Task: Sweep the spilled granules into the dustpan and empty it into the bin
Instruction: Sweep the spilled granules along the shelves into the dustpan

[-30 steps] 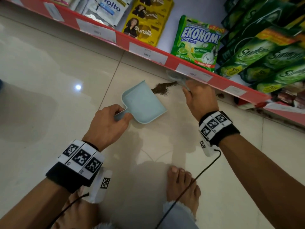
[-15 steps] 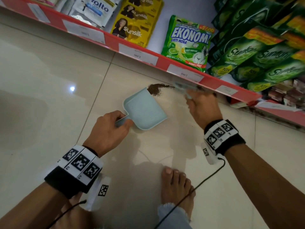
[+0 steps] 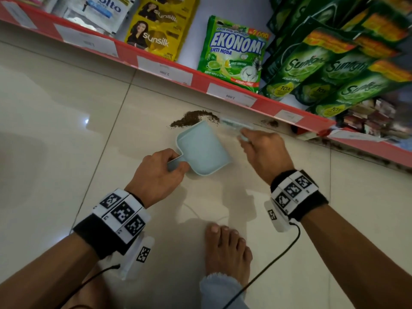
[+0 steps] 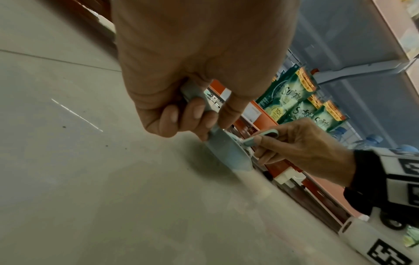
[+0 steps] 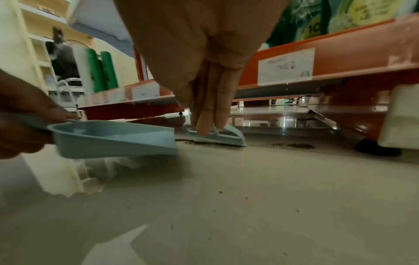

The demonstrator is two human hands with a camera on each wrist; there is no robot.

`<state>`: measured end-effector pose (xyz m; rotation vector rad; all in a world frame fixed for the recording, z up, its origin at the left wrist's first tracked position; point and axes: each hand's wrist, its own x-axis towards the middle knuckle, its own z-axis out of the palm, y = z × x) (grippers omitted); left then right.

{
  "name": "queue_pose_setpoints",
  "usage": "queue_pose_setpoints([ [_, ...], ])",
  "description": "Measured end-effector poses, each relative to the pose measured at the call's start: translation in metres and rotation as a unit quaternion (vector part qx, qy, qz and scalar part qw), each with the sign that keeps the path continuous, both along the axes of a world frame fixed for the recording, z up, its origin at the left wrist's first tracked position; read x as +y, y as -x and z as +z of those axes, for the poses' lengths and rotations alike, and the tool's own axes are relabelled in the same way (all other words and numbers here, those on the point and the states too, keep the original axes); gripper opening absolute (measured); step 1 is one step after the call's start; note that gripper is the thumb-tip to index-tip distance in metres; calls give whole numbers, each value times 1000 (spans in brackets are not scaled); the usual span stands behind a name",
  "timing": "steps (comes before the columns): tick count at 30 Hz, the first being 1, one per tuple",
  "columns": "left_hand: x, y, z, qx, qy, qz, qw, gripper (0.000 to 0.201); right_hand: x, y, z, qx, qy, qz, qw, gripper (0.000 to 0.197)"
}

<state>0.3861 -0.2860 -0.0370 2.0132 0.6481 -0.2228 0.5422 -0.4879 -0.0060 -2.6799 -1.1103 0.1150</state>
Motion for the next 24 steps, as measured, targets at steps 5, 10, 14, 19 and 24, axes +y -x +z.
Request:
queue_pose_setpoints([
  [5,-12,-7,3,-5,18,-5,1000,20,-18,1,2,-115,-47,-67,990,23],
  [10,-20,-15,8,-14,29,-17,999,18,-38,-25,1,-92,87,-220,967,25],
  [14,-22,-16,9,-16,26,-13,999,18,-28,-3,-7,-18,30,-145,989,21],
  [19,-19,-15,7,-13,16,-10,1000,18,-20,18,-4,-88,-43,-118,988,23],
  [24,-15,-11,5,-8,25,2,1000,16,-39,-10,1,-140,50,-246,958,17],
])
